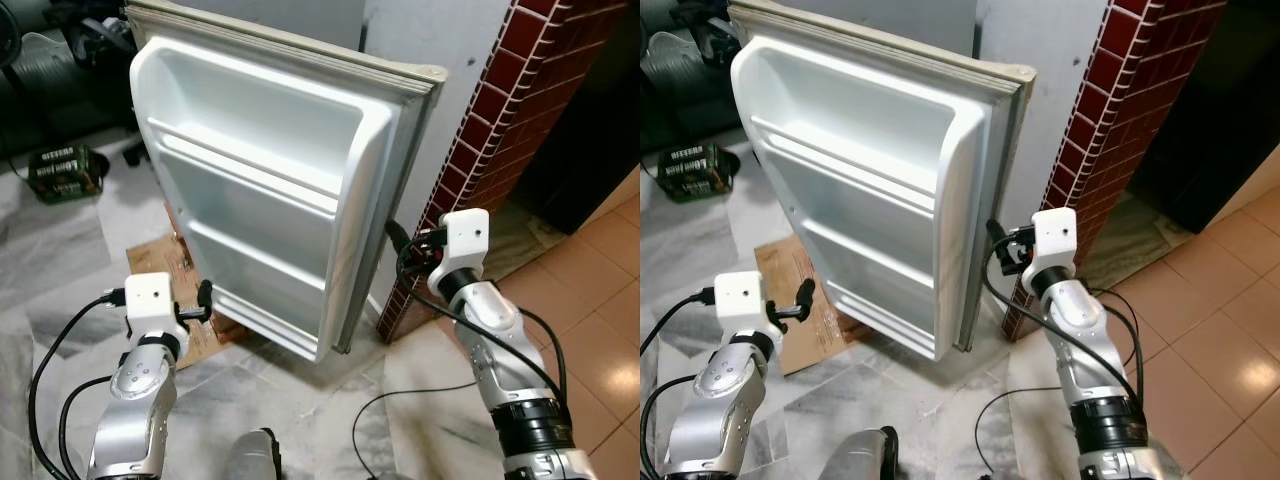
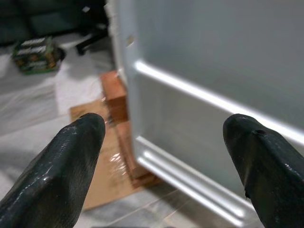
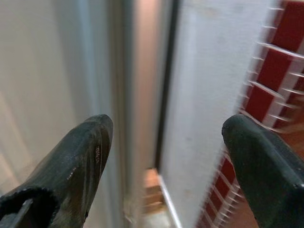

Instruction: Restocking fridge

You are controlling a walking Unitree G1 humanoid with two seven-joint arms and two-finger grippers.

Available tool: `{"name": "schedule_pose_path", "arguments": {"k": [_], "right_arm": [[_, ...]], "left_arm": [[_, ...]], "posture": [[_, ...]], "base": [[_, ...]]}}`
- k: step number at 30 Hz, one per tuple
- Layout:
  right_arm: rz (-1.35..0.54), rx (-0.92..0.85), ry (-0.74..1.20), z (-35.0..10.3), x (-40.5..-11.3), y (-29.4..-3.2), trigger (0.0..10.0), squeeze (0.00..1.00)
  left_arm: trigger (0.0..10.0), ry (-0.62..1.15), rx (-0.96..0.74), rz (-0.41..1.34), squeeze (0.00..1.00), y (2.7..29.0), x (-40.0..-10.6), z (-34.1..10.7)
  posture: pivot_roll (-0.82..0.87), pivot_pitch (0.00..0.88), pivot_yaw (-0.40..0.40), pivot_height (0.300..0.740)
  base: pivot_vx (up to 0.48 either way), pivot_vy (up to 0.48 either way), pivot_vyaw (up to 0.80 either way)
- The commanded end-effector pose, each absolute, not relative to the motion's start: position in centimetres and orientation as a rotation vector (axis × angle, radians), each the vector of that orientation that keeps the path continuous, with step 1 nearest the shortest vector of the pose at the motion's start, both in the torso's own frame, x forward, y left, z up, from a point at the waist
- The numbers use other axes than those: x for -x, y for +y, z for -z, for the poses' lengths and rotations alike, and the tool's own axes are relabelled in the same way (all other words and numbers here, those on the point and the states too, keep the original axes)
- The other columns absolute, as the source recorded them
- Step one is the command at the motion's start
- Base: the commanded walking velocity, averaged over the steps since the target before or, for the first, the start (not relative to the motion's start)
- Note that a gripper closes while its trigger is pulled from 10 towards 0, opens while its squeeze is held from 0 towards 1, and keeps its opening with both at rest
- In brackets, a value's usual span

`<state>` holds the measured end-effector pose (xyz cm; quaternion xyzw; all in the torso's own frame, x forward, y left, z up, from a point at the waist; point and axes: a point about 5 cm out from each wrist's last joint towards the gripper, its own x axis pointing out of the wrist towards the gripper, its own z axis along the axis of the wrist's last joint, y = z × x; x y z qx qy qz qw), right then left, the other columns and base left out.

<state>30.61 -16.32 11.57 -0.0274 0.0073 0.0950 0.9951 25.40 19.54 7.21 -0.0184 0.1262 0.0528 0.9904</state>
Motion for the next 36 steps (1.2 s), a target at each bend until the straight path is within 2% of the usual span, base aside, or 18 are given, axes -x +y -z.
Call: {"name": "schedule_pose_path", "arguments": {"k": [1,6,20,36], "right_arm": [[-0.171,0.060,0.002,-11.60,-30.59,-16.47,10.0,0.00],[-0.160,0.067,-0.011,-11.77,-30.64,-16.51,10.0,0.00],[-0.166,0.071,-0.023,-11.77,-30.67,-16.41,10.0,0.00],[-0.185,0.070,-0.019,-11.57,-30.75,-15.90,10.0,0.00]], "left_arm": [[10.0,0.247,0.042,-0.092,0.00,19.29,-25.56,-7.21],[10.0,0.241,0.042,-0.098,0.00,19.18,-25.60,-7.21],[10.0,0.234,0.050,-0.102,0.00,19.10,-25.62,-7.09],[10.0,0.185,0.076,-0.126,0.00,19.05,-25.77,-7.62]], "posture": [[0.05,0.045,0.015,0.740],[0.04,0.047,0.013,0.740],[0.04,0.051,0.012,0.740],[0.05,0.060,0.012,0.740]], "base": [[0.000,0.000,0.00],[0.000,-0.105,0.00],[0.000,-0.344,0.00],[0.000,0.000,0.00]]}}
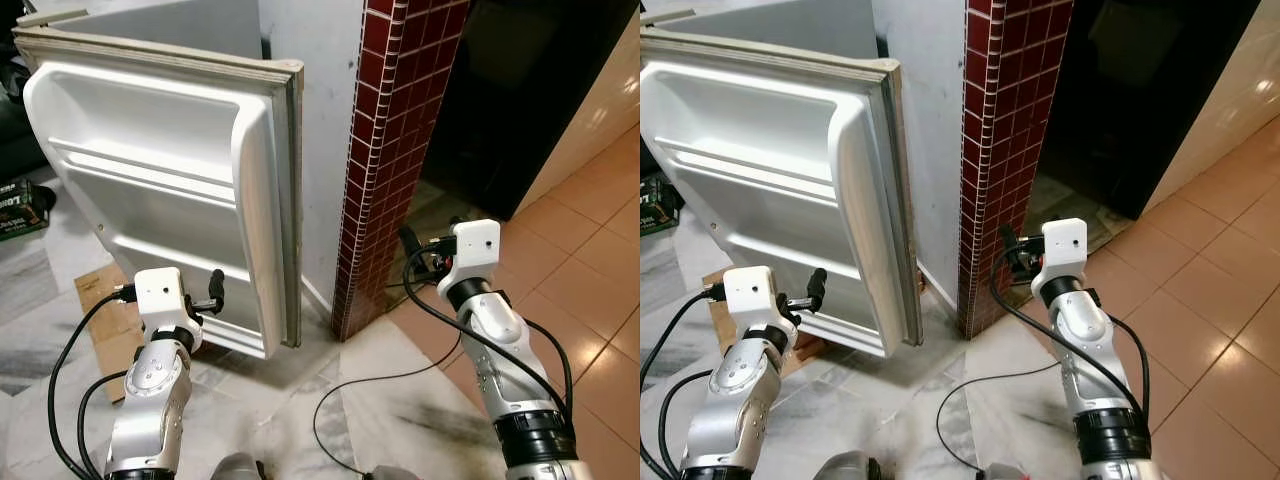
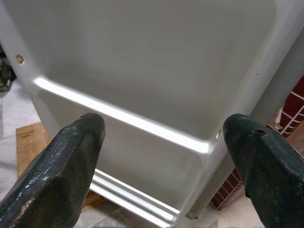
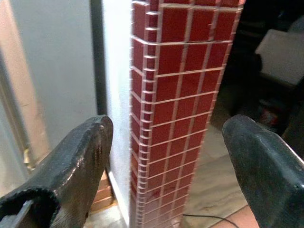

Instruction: Restocking fridge

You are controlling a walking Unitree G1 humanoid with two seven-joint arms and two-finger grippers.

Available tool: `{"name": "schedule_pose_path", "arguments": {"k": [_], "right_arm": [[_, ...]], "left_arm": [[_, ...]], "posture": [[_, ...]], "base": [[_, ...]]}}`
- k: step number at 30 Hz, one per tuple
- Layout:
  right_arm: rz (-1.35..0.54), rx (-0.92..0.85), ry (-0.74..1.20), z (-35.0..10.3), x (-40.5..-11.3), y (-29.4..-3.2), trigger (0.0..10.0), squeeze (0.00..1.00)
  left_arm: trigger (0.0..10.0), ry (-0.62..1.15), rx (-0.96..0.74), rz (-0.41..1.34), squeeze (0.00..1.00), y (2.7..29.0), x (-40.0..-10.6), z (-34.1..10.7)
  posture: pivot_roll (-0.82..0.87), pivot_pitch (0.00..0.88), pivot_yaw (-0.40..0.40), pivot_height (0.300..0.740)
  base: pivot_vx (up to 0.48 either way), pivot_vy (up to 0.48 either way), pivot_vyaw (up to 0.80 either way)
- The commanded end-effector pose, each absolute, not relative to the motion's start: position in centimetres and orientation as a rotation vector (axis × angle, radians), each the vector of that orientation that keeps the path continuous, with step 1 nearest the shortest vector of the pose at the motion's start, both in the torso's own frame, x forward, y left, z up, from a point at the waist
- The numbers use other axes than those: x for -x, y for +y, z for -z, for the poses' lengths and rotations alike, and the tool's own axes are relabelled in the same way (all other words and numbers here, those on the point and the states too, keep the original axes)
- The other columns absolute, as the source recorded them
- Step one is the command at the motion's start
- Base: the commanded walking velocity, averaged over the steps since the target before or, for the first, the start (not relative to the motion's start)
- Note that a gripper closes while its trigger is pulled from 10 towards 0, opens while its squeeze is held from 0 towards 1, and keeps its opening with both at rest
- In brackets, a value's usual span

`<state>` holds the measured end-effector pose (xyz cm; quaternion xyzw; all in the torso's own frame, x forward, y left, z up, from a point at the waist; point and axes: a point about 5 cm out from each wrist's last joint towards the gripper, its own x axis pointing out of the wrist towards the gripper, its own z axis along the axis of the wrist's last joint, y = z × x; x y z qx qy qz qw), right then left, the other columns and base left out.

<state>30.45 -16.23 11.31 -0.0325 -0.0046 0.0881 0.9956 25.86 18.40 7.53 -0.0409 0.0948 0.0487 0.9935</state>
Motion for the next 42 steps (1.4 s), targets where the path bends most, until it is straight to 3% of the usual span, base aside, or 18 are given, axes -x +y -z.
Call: {"name": "schedule_pose_path", "arguments": {"k": [1,7,15,20,25,30,38,40,42], "right_arm": [[-0.187,0.071,-0.019,-11.6,-30.8,-15.9,10.0,0.00],[-0.193,0.058,-0.032,-11.9,-31.1,-15.4,10.0,0.00],[-0.147,0.021,-0.064,-13.3,-33.9,-13.4,10.0,0.00],[-0.146,-0.019,-0.070,-14.7,-35.6,-11.4,10.0,0.00],[-0.204,-0.110,-0.127,-18.4,-37.6,-7.1,10.0,0.00],[-0.255,-0.147,-0.146,-19.4,-37.7,-5.3,10.0,0.00],[-0.579,-0.330,-0.188,-21.5,-35.9,-0.3,10.0,0.00],[-0.618,-0.341,-0.193,-21.7,-35.7,-0.1,10.0,0.00],[-0.775,-0.381,-0.201,-21.9,-34.7,-0.6,10.0,0.00]], "left_arm": [[10.0,0.184,0.076,-0.127,0.00,19.1,-25.8,-7.6],[10.0,0.183,0.075,-0.135,0.00,19.1,-25.6,-7.7],[10.0,0.183,0.070,-0.151,0.00,19.0,-24.6,-8.0],[10.0,0.189,0.071,-0.163,0.00,19.1,-24.1,-8.0],[10.0,0.183,0.070,-0.185,0.00,19.0,-24.3,-8.2],[10.0,0.178,0.075,-0.180,0.00,18.7,-24.5,-8.3],[10.0,0.168,0.080,-0.180,0.00,18.3,-24.7,-8.3],[10.0,0.167,0.080,-0.181,0.00,18.2,-24.8,-8.3],[10.0,0.168,0.083,-0.178,0.00,18.1,-24.9,-8.2]], "posture": [[0.05,0.060,0.012,0.740],[0.06,0.068,0.009,0.740],[0.11,0.109,-0.004,0.740],[0.13,0.118,-0.016,0.740],[0.14,0.111,-0.027,0.740],[0.14,0.108,-0.032,0.740],[0.13,0.091,-0.051,0.740],[0.13,0.091,-0.051,0.740],[0.12,0.083,-0.055,0.740]], "base": [[0.000,0.000,0.00],[0.000,0.000,0.28],[0.000,0.000,0.06],[0.000,0.000,0.00],[0.000,0.000,0.00],[0.000,0.000,0.00],[0.000,0.000,0.00],[0.000,0.000,0.00],[0.000,0.000,0.00]]}}
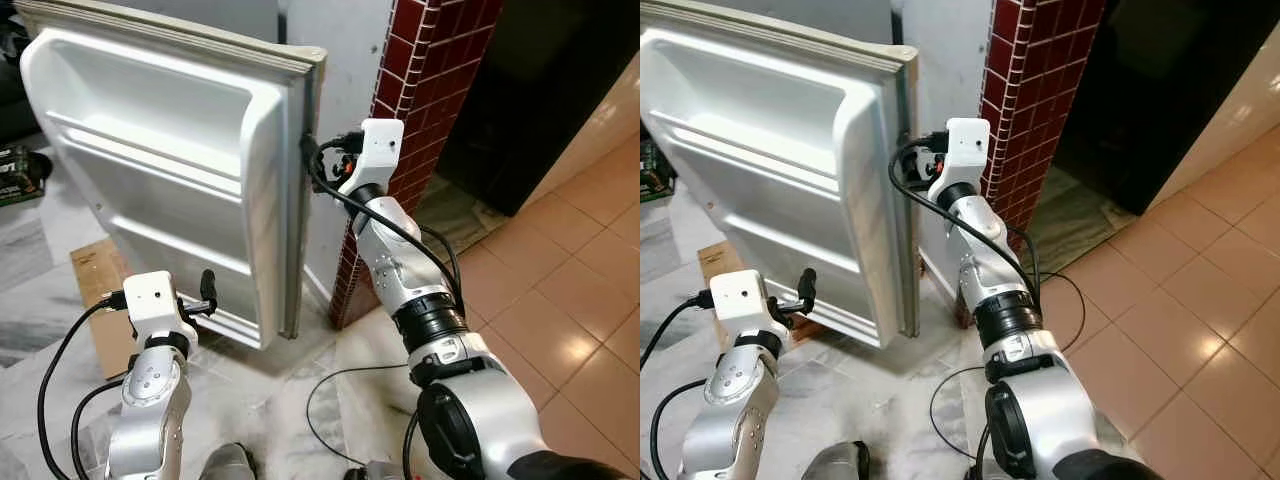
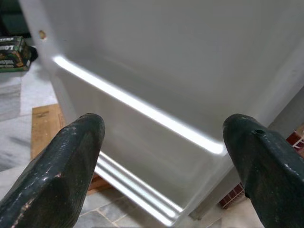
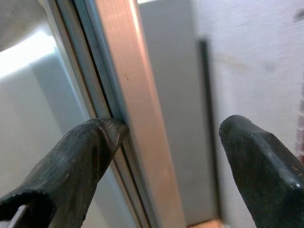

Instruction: Restocking fridge

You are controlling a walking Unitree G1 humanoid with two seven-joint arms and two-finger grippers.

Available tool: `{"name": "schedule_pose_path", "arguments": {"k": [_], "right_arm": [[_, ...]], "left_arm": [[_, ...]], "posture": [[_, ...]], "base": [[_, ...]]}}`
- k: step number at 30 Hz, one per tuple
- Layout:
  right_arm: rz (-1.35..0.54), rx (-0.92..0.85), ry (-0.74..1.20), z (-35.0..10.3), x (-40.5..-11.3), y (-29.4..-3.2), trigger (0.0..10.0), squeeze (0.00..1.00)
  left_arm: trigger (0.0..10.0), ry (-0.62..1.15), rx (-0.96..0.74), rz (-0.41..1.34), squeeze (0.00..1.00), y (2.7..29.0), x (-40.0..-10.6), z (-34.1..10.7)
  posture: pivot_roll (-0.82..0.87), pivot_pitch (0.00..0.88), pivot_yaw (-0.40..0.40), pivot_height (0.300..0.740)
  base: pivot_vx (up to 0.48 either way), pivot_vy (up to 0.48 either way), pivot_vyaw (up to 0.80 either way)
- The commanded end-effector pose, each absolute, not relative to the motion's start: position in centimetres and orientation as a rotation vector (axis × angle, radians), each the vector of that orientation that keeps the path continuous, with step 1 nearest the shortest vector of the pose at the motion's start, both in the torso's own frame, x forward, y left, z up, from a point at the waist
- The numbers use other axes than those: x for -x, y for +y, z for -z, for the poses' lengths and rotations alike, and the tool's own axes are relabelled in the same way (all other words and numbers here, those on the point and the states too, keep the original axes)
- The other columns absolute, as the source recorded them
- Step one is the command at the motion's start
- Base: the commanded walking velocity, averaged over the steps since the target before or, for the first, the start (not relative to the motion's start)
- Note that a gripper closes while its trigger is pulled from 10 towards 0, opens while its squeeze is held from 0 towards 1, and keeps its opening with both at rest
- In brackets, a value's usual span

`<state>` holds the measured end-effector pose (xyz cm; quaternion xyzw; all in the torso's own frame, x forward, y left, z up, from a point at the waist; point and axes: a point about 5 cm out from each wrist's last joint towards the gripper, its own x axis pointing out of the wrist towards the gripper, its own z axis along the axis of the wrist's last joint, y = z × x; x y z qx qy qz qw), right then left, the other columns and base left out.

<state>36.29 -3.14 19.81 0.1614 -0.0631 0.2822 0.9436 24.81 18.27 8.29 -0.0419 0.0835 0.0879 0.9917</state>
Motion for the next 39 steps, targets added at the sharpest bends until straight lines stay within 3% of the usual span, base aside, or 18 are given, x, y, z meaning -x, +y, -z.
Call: {"name": "schedule_pose_path", "arguments": {"k": [1,7,12,14,16,21,23,28,30,35,39], "right_arm": [[-0.775,-0.381,-0.201,-21.9,-34.7,-0.6,10.0,0.00],[-1.002,-0.354,-0.184,-21.8,-32.4,-3.4,10.0,0.00],[-1.279,-0.370,-0.120,-22.1,-28.9,-7.3,10.0,0.00],[-1.310,-0.385,-0.104,-22.2,-28.4,-8.7,10.0,0.00],[-1.240,-0.352,-0.088,-21.7,-29.1,-9.2,10.0,0.00],[-0.739,-0.072,-0.065,-19.0,-34.5,-10.2,10.0,0.00],[-0.660,-0.054,-0.057,-18.9,-35.2,-10.0,10.0,0.00],[-0.592,-0.048,-0.064,-19.0,-36.0,-8.1,10.0,0.00],[-0.531,-0.052,-0.094,-18.8,-36.6,-7.5,10.0,0.00],[-0.451,-0.047,-0.090,-18.2,-37.0,-7.4,10.0,0.00],[-0.422,-0.049,-0.098,-18.1,-37.1,-7.5,10.0,0.00]], "left_arm": [[10.0,0.168,0.083,-0.178,0.00,18.1,-24.9,-8.2],[10.0,0.172,0.087,-0.167,0.00,18.0,-25.2,-8.0],[10.0,0.191,0.089,-0.132,0.00,17.5,-25.8,-7.7],[10.0,0.203,0.107,-0.103,0.00,17.1,-26.0,-7.6],[10.0,0.204,0.107,-0.093,0.00,17.0,-26.1,-7.6],[10.0,0.204,0.101,-0.090,0.00,16.9,-26.3,-7.5],[10.0,0.206,0.101,-0.090,0.00,16.9,-26.3,-7.5],[10.0,0.206,0.097,-0.132,0.00,17.2,-26.4,-7.6],[10.0,0.247,0.181,-0.162,0.00,17.0,-26.3,-7.3],[10.0,0.332,0.355,-0.176,0.00,16.6,-25.6,-6.5],[10.0,0.413,0.322,-0.216,0.00,17.9,-23.9,-5.2]], "posture": [[0.12,0.083,-0.055,0.740],[0.09,0.073,-0.050,0.740],[0.06,0.064,-0.039,0.740],[0.06,0.060,-0.035,0.740],[0.06,0.058,-0.033,0.740],[0.07,0.047,-0.031,0.740],[0.08,0.044,-0.033,0.740],[0.10,0.046,-0.040,0.740],[0.10,0.049,-0.043,0.740],[0.11,0.056,-0.049,0.740],[0.13,0.062,-0.053,0.740]], "base": [[0.000,0.000,0.00],[0.000,0.000,0.00],[0.000,0.000,0.00],[0.000,0.000,0.00],[0.000,0.000,0.00],[0.000,0.000,0.00],[0.000,0.000,0.00],[0.000,0.000,0.00],[0.000,0.000,0.00],[0.000,0.000,0.00],[0.000,0.000,0.00]]}}
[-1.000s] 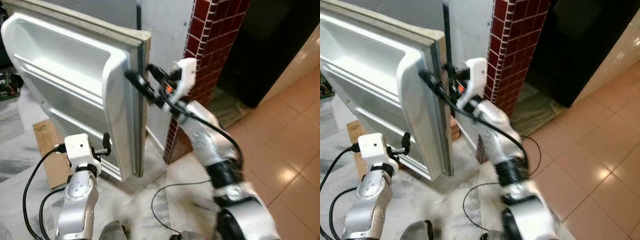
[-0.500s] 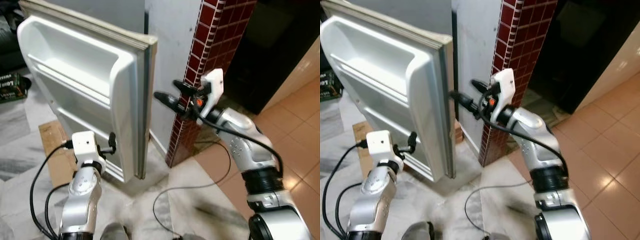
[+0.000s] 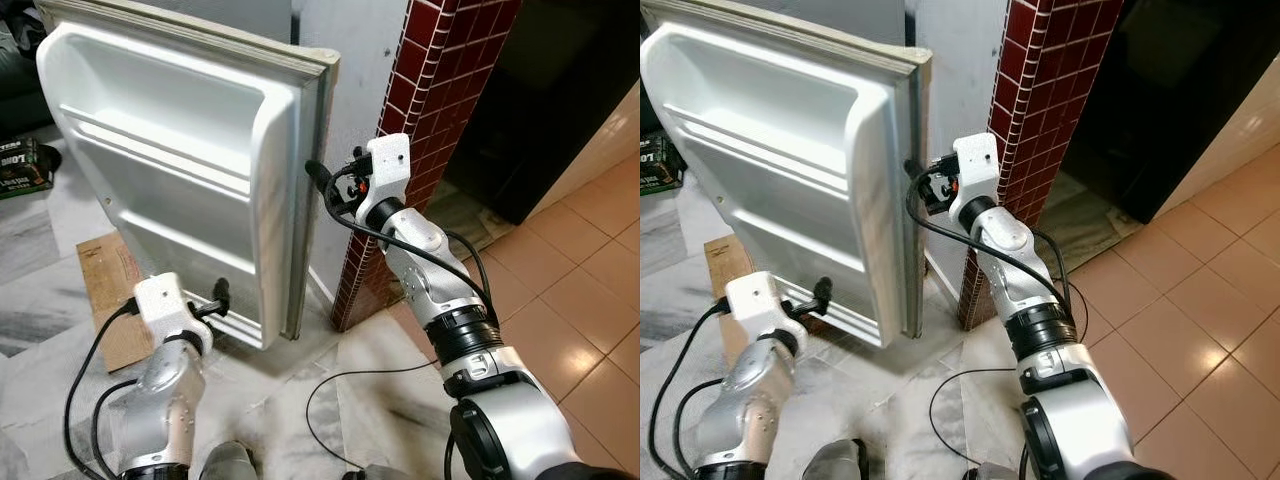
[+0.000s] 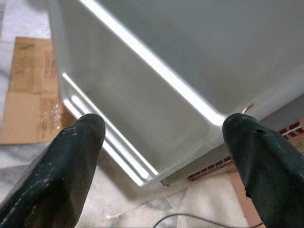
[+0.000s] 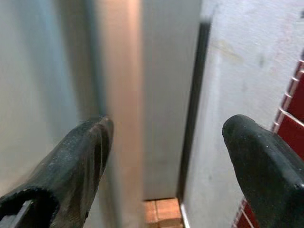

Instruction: Restocking fridge

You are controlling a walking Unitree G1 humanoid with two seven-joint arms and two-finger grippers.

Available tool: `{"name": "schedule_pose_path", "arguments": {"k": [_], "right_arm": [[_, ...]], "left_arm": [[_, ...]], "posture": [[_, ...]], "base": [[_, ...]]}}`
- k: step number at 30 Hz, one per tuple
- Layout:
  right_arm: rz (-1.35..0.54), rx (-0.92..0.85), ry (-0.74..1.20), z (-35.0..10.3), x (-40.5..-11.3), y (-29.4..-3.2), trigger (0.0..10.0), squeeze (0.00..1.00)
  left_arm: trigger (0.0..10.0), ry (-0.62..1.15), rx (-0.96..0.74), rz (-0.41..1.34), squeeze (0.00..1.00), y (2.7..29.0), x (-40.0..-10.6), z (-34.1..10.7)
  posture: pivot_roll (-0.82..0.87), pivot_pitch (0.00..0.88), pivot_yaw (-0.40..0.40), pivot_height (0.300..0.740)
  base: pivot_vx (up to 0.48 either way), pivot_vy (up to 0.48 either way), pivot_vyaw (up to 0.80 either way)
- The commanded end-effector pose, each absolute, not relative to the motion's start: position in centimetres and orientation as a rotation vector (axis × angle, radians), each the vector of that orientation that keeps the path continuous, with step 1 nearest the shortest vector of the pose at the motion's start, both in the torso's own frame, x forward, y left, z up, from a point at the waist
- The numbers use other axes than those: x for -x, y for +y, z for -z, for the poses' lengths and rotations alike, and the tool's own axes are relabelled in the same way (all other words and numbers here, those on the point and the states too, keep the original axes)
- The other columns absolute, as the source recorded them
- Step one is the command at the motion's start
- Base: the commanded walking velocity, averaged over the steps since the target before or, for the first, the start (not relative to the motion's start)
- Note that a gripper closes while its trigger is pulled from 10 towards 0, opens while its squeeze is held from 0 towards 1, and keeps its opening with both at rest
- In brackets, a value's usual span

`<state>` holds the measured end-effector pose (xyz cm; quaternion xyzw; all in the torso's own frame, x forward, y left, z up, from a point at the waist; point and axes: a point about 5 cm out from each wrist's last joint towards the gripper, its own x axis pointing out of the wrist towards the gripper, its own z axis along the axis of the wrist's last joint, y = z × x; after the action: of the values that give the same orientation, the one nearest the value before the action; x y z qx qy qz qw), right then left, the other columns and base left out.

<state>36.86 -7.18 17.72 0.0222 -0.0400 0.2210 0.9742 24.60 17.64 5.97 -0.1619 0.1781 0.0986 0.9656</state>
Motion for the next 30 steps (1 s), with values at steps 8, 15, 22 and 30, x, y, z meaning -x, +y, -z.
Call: {"name": "schedule_pose_path", "arguments": {"k": [8,15,22,30], "right_arm": [[-0.358,-0.075,-0.141,-18.4,-37.7,-7.8,10.0,0.00],[-0.352,-0.102,-0.178,-18.3,-37.5,-8.0,10.0,0.00],[-0.333,-0.058,-0.190,-18.3,-37.7,-7.6,10.0,0.00],[-0.297,-0.136,-0.137,-20.2,-39.0,-3.8,10.0,0.00]], "left_arm": [[10.0,0.716,0.058,-0.112,0.00,21.4,-21.1,-1.2],[10.0,0.662,-0.086,-0.122,0.00,23.9,-18.8,0.7],[10.0,0.642,-0.085,-0.182,0.00,24.7,-17.4,1.9],[10.0,0.613,-0.079,-0.261,0.00,24.4,-15.6,2.8]], "posture": [[0.13,0.058,-0.049,0.740],[0.14,0.037,-0.049,0.740],[0.16,0.026,-0.068,0.740],[0.20,0.038,-0.087,0.740]], "base": [[0.000,0.000,0.00],[0.000,0.000,0.00],[0.000,0.000,0.00],[0.000,0.000,0.00]]}}
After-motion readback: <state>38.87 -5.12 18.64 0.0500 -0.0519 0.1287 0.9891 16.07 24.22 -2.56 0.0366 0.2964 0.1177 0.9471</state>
